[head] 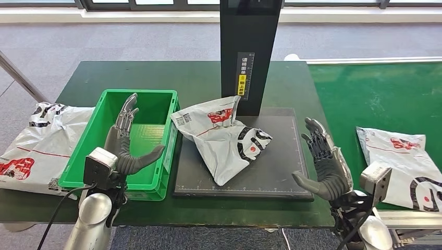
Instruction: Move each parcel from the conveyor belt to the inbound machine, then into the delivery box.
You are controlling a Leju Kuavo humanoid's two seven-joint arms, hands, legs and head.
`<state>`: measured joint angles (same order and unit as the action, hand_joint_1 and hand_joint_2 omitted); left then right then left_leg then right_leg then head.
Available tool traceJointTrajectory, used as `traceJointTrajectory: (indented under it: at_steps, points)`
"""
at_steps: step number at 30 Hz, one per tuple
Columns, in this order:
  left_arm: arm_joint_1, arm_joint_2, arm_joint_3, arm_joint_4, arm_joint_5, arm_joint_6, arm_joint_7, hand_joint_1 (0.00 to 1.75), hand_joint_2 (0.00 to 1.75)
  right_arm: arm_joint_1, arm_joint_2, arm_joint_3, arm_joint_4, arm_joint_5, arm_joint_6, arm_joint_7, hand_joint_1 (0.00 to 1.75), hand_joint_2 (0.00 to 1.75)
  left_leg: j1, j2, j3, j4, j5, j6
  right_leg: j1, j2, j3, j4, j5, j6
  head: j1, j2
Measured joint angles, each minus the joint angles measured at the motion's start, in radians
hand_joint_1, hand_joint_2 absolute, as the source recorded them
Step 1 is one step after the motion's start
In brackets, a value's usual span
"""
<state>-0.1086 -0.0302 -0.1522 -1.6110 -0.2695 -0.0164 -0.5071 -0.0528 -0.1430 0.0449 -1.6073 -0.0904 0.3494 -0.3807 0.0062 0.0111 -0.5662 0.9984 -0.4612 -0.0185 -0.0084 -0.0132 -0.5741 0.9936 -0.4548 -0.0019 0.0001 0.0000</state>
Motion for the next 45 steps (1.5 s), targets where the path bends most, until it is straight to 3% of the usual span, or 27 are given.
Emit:
traceJointTrajectory:
  at_steps: [13, 30, 38, 45]
  points:
    - [-0.103, -0.001, -0.001, 0.034, -0.088, 0.001, 0.059, 0.00, 1.75, 0.057, 0.073, -0.022, -0.037, -0.085, 0.004, 0.015, 0.00, 1.75, 0.000, 0.001, 0.000, 0.000, 0.000, 0.000, 0.001, 0.000, -0.001, 0.000, 0.000, 0.000, 0.000, 0.000]
    - [-0.123, -0.001, -0.002, 0.059, -0.107, 0.006, 0.064, 0.00, 1.75, 0.060, 0.092, -0.022, -0.038, -0.091, 0.005, 0.017, 0.00, 1.75, 0.000, 0.001, 0.000, 0.000, 0.000, 0.000, 0.000, 0.001, -0.001, 0.000, 0.000, 0.000, 0.000, 0.000]
    - [-0.154, 0.016, -0.033, 0.080, -0.334, 0.080, 0.125, 0.00, 1.75, 0.057, 0.144, -0.022, -0.022, -0.154, 0.021, 0.046, 0.00, 1.75, 0.000, 0.001, 0.000, 0.000, 0.000, 0.000, 0.001, 0.000, -0.001, 0.000, 0.000, 0.000, 0.000, 0.000]
    - [-0.226, 0.075, -0.070, 0.125, -0.471, 0.108, 0.187, 0.00, 1.75, 0.018, 0.187, -0.022, 0.022, -0.273, 0.004, 0.104, 0.00, 1.75, 0.000, 0.001, 0.000, 0.000, 0.001, 0.000, 0.001, 0.000, 0.000, 0.000, 0.000, 0.000, 0.000, 0.000]
